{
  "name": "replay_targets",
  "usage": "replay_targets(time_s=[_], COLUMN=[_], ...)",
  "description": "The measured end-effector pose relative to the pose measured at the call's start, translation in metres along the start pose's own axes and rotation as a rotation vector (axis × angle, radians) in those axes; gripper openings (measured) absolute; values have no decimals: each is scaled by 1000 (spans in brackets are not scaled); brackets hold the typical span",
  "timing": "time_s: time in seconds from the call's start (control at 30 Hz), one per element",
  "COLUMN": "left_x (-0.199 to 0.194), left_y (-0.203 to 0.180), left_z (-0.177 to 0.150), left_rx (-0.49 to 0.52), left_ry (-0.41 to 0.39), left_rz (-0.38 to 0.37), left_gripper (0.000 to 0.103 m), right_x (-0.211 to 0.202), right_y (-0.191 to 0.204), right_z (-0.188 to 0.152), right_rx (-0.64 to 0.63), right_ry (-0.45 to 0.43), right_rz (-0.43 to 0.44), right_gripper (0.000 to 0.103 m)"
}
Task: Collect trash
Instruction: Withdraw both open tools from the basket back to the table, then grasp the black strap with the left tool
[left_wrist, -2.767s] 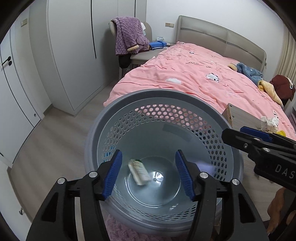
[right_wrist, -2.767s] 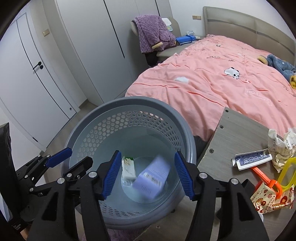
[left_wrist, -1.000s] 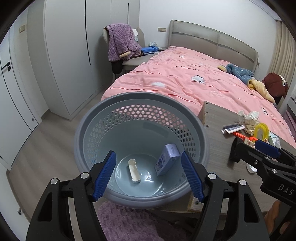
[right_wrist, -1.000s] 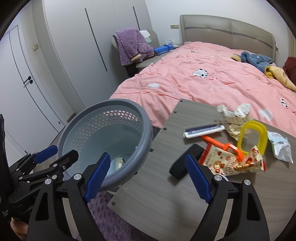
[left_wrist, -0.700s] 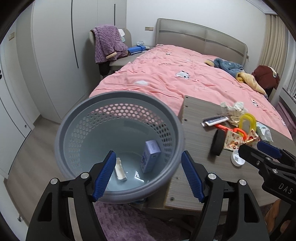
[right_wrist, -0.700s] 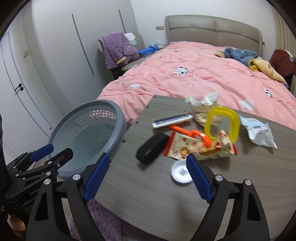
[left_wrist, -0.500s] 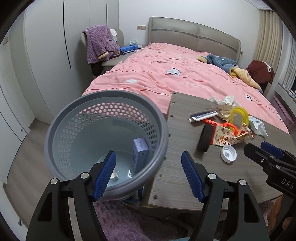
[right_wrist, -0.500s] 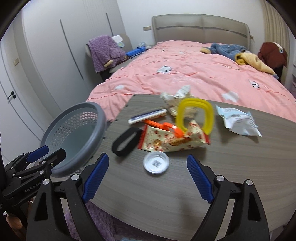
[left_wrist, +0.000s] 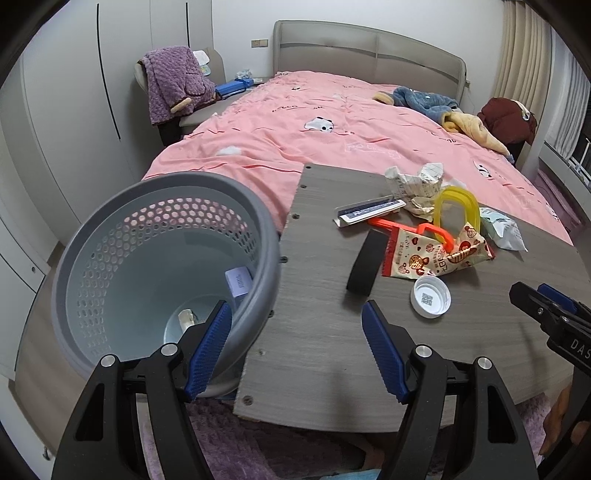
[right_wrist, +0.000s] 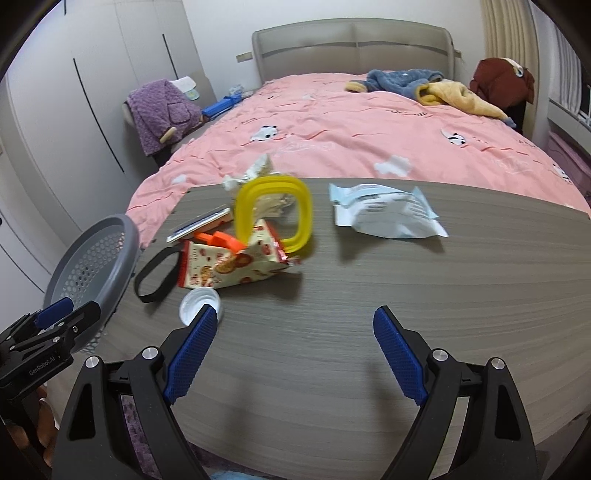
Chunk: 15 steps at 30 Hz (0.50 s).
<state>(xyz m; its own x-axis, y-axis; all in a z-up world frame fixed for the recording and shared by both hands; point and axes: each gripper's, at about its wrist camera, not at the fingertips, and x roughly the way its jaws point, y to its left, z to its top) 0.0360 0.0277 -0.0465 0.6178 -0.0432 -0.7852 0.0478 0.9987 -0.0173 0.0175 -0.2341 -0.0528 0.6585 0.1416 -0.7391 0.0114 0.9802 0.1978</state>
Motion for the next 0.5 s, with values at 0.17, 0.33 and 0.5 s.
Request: replay_targets(time_s=[0.17,0.33,0.5], left_x=[10,21,37], left_y=[-15,-22,-25], left_z=[7,14,21], left_rx=[21,30,32], left_ry=[10,19,39], left_rz=[1,11,8], left_gripper=[70,70,70], right_x=[1,5,9], right_y=[-20,-40,-45], right_z=[2,8,10], right_rx=[16,51,61], right_ry=[-2,-4,5], right_rz=[-26,-52,-42], right_gripper=[85,85,85])
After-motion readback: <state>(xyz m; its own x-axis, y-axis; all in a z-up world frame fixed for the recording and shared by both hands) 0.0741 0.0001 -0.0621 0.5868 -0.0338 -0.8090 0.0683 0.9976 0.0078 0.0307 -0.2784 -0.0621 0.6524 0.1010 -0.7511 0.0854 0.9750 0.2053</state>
